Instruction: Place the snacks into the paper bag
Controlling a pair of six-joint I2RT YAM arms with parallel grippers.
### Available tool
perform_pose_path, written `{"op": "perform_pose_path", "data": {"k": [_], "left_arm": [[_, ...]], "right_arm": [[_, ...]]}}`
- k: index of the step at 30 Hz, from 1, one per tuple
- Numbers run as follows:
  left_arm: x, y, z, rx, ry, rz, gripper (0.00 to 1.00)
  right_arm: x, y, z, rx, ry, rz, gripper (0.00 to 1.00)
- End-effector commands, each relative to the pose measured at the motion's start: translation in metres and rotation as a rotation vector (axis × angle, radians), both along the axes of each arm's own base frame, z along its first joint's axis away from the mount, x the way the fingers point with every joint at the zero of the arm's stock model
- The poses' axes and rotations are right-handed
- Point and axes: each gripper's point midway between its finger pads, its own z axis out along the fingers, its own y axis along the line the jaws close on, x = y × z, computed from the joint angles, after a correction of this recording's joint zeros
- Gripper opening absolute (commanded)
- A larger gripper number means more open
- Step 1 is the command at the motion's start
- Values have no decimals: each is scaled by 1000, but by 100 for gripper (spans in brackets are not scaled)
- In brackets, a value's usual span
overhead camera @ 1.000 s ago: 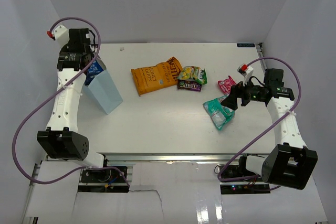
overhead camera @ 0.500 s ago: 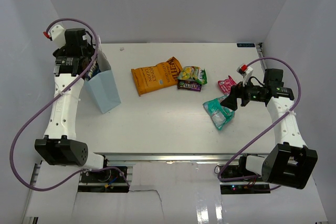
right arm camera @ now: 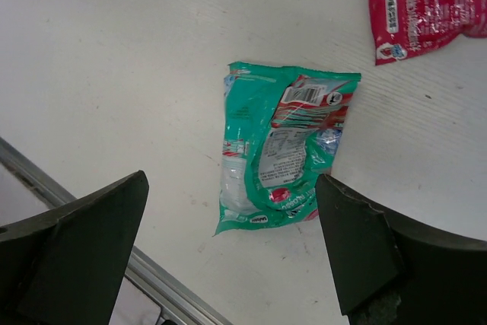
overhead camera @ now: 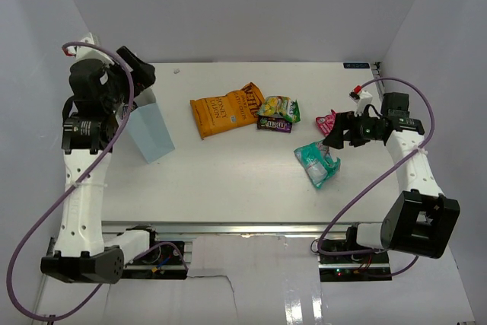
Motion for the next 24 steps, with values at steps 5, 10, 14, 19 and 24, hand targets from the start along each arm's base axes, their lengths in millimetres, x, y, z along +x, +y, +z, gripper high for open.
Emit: {"op": "perform_pose_path", "data": {"k": [5,10,14,19,24], "left_arm": [[-63,-123,-50,-236,55,-707,98],[-94,-154,-81,-308,101,-793,98],[-112,-185,-110,-352,170,-820,98],[-121,-216,-152,-398,274,-818,98],[-126,-242,-186,-418,366,-799,98]], "right_arm": [[16,-11,3,-78,-55,41,92],[0,-19,-44,-170,23,217,90],[-8,-13,-70,-186,70,260,91],[-13,1,-95,-203,113,286,96],[-14,12,-118,-241,150,266,90]]}}
